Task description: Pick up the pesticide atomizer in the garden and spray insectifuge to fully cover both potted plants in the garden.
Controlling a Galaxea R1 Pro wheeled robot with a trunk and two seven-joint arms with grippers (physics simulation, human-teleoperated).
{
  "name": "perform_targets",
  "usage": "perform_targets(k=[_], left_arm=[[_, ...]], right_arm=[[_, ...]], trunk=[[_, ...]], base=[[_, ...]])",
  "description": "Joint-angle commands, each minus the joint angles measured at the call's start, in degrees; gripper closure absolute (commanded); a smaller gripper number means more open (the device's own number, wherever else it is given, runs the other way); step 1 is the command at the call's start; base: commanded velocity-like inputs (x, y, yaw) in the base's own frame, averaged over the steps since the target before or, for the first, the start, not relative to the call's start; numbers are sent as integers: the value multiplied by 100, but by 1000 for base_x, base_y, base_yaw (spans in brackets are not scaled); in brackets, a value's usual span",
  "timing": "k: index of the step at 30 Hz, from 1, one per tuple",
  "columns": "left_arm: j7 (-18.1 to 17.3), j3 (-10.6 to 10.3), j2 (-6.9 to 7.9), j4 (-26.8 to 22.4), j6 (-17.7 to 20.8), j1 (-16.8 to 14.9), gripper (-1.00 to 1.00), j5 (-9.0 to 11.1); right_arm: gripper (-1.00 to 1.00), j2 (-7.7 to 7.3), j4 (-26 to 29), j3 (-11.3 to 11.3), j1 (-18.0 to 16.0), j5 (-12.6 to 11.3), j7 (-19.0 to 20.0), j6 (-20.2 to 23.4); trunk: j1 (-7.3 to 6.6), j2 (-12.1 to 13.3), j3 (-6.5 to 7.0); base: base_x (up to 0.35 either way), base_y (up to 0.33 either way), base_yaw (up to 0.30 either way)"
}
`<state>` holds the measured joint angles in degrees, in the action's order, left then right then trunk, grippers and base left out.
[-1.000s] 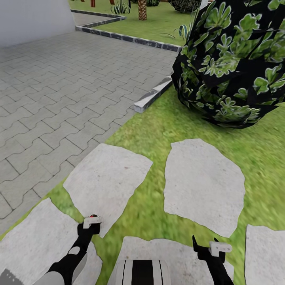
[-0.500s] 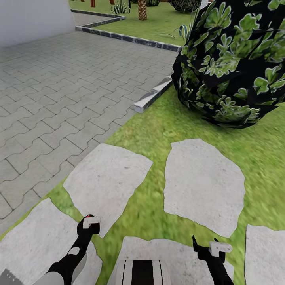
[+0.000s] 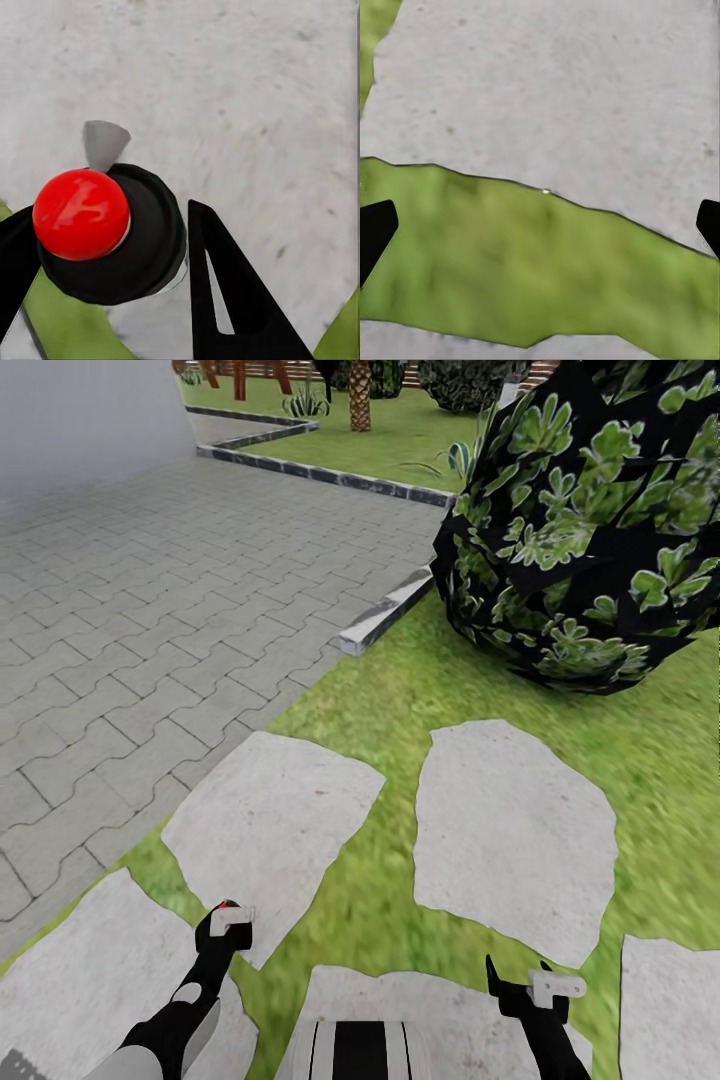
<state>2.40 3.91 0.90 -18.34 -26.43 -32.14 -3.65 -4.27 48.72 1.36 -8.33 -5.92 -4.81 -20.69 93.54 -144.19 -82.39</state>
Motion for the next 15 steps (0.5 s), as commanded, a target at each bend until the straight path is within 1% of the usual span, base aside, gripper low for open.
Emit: perform_targets(k=[1,7,8,12,13,15], left_arm=[[15,22,-2,5,-20,-3,100,-39],[15,22,-2,14,-20,-3,100,-39],[15,22,-6,22,-20,-3,100,-36],[15,17,-30,41,-14,-3,100,-38],[15,20,-1,61,-6,79,100,-62],[20,25,52,36,-8,320,100,-60]], right_arm=[[-100,-4,-3,14,-2,-59,-3,-23],[-100,15,11,30,-2,-66,-3,-23],[-100,40,2,38,-2,-61,-3,-38],[-100,43,-49,28,5,-59,-16,-49],[-100,13,-213,12,9,-59,-19,-53],[-100,3,-452,8,9,-63,-13,-58]], trunk=[[-3,0,20],[-19,8,153],[-21,10,175],[-32,15,280],[-34,16,310],[-39,19,372]], base=[[0,0,0],[0,0,0],[0,0,0],[0,0,0],[0,0,0],[0,0,0]])
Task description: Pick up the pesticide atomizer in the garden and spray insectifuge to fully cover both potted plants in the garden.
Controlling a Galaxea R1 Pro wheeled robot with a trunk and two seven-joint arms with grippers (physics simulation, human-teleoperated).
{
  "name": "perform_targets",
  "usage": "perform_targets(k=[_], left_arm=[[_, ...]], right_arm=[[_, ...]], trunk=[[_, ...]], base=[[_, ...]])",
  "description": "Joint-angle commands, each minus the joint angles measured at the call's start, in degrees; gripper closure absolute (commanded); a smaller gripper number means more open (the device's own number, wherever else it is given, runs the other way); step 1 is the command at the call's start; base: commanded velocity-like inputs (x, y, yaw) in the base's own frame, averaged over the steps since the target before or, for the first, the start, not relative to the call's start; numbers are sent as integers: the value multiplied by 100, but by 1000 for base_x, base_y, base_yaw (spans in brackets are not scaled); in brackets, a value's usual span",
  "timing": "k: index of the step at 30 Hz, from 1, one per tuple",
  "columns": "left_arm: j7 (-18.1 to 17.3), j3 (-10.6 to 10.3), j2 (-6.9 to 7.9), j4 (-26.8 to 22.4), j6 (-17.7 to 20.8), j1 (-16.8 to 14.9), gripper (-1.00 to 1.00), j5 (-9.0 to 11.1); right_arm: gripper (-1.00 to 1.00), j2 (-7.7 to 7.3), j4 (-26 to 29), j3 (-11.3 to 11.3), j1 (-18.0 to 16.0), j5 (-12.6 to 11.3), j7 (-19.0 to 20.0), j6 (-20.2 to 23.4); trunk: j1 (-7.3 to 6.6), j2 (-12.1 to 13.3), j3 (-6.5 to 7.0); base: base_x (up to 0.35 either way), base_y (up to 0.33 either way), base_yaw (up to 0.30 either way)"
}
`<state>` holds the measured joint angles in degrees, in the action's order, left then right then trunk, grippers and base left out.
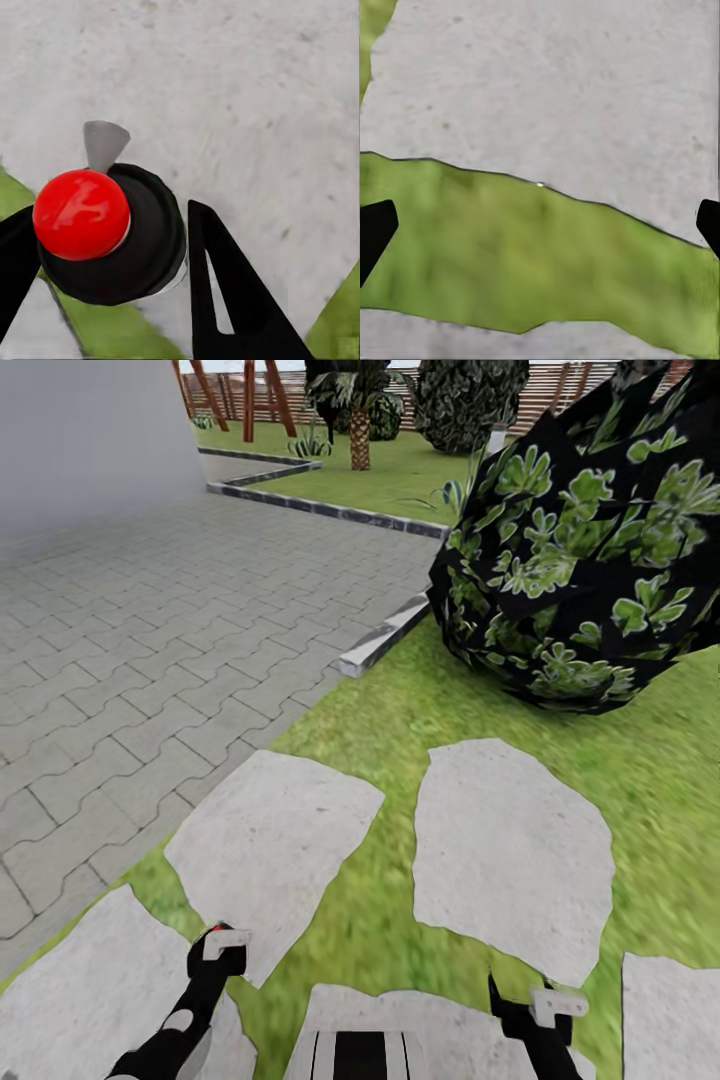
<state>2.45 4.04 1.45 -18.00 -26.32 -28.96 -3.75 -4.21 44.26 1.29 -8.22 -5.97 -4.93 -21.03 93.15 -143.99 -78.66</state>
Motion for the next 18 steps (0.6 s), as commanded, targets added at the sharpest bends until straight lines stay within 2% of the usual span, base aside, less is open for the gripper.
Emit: perform_targets(k=[1,4,6,8,13,18], left_arm=[[25,17,35,-16,-20,151,100,-47],[71,88,107,-27,-45,630,100,-40],[80,153,117,-31,-113,814,100,-39],[86,321,130,-33,-289,1048,100,-43],[86,696,139,-29,-410,1356,100,-47],[88,781,139,9,-424,1440,100,-62]], right_arm=[[-100,-6,-130,14,0,-59,1,-26],[-100,-21,-537,10,2,-62,1,-48],[-100,-58,-740,10,3,-62,-1,-128],[-100,-160,-1187,11,4,-62,-6,-444],[-100,-180,-1946,32,5,-59,7,-1334],[-100,-161,-2184,47,5,-56,23,-1531]], trunk=[[-4,0,30],[-11,4,123],[-16,7,185],[-22,10,247],[-34,16,402],[-47,23,558]], base=[[0,0,0],[0,0,0],[0,0,0],[0,0,0],[0,0,0],[0,0,0]])
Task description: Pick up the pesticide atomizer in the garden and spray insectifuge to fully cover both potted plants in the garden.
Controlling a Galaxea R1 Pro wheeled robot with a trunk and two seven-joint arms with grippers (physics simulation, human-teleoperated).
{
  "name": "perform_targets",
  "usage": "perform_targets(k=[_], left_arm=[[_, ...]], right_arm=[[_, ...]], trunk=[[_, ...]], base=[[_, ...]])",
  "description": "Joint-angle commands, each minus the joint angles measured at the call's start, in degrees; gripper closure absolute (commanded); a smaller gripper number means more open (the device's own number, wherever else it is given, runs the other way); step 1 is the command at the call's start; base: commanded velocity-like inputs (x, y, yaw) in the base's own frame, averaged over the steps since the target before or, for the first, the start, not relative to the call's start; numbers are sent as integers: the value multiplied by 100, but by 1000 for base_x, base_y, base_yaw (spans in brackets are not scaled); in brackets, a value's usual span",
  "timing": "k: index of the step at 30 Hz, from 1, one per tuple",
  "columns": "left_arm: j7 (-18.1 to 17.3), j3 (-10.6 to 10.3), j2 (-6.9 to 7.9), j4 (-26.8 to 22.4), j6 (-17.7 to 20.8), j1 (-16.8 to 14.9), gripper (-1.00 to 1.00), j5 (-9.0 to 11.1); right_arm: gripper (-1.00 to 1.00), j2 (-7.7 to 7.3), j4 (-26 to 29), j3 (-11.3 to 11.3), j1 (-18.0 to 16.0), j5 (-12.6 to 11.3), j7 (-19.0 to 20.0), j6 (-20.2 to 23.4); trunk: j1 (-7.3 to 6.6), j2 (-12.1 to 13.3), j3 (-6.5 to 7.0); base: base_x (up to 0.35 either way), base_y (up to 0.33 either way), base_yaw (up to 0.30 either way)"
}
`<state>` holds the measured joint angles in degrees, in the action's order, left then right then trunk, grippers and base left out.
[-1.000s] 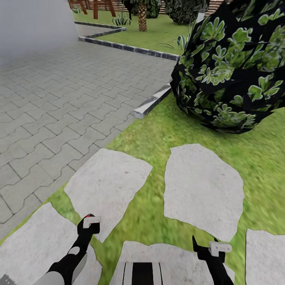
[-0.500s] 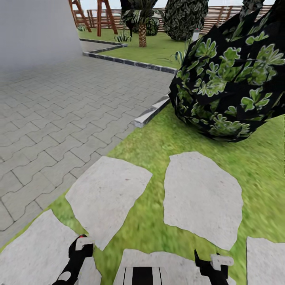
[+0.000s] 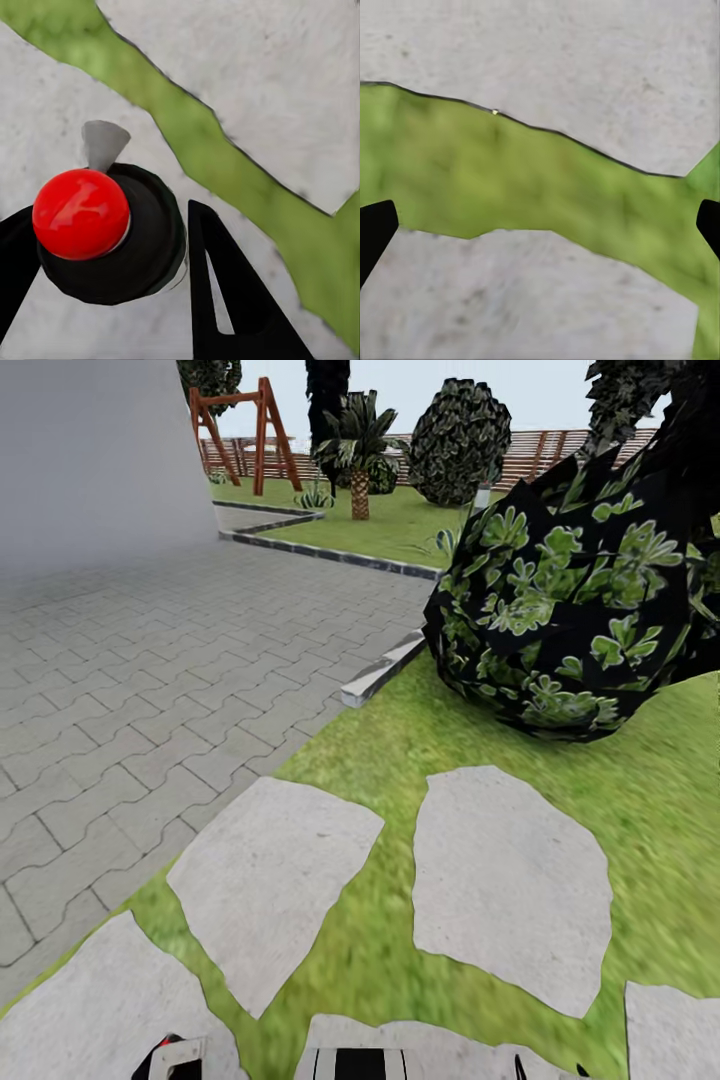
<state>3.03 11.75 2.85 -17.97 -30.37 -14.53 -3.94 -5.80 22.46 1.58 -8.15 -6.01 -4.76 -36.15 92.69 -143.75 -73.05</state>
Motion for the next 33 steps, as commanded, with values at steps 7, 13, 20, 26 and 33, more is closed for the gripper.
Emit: perform_targets(k=[7,13,20,26,33], left_arm=[[31,20,66,21,-18,20,100,-46],[31,4,51,28,-21,20,100,-45],[31,6,49,30,-22,20,100,-46],[31,3,41,29,-22,20,100,-46],[31,2,25,30,-22,20,100,-46]], right_arm=[[-100,24,-290,26,-2,-76,5,-41],[-100,118,-310,14,-2,-73,-20,-47],[-100,159,-291,7,-2,-60,-5,-42],[-100,171,-280,25,-2,-63,16,-41],[-100,175,-301,33,-2,-56,19,-42]], trunk=[[-19,8,198],[-34,16,332],[-52,26,487],[-68,34,631],[-86,43,811]], base=[[0,0,0],[0,0,0],[0,0,0],[0,0,-95],[0,0,-258]])
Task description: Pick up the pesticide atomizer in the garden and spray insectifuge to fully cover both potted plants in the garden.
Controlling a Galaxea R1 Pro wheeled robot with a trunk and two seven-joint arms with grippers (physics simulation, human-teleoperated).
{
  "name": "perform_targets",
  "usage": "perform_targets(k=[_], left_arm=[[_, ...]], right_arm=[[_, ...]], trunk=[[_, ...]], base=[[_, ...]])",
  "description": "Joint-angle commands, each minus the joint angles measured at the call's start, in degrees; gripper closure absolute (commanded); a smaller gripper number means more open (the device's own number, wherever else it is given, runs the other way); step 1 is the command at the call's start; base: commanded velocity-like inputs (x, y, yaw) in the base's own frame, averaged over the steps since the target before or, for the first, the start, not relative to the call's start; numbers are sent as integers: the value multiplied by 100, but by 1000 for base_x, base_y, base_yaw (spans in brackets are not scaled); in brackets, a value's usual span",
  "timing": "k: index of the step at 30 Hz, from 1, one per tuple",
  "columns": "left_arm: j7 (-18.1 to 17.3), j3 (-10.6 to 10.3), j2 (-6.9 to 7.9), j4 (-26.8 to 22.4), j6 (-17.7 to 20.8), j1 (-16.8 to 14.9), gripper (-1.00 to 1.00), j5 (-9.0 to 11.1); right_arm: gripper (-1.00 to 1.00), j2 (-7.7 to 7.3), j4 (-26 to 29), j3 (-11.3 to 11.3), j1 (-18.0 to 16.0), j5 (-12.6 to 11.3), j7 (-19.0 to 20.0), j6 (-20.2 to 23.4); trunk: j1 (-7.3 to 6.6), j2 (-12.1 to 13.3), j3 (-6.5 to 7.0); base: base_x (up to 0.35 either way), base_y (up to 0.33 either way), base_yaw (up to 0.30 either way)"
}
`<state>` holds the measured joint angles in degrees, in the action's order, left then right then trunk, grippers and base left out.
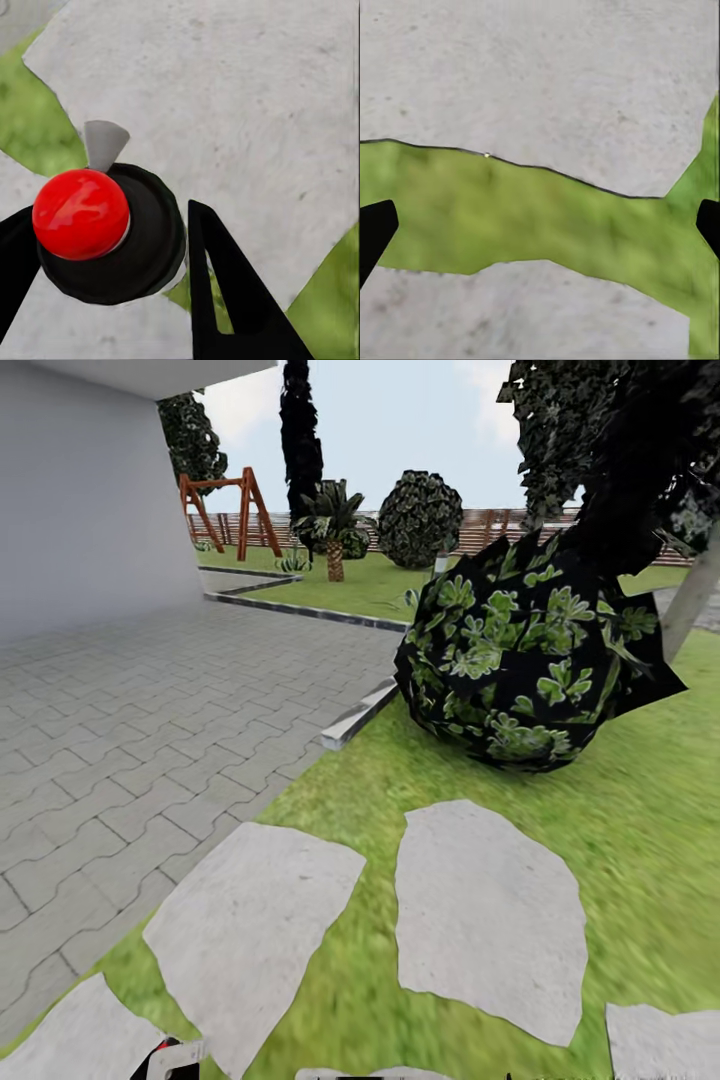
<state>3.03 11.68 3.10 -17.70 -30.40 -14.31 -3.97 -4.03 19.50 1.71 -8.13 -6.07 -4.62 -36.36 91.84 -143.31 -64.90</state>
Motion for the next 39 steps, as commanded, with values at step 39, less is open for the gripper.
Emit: perform_targets(k=[39], left_arm=[[31,10,-20,8,-18,-2,100,-43]], right_arm=[[-100,8,-13,23,-4,-60,5,-11]], trunk=[[-697,1250,693]], base=[[0,0,-299]])
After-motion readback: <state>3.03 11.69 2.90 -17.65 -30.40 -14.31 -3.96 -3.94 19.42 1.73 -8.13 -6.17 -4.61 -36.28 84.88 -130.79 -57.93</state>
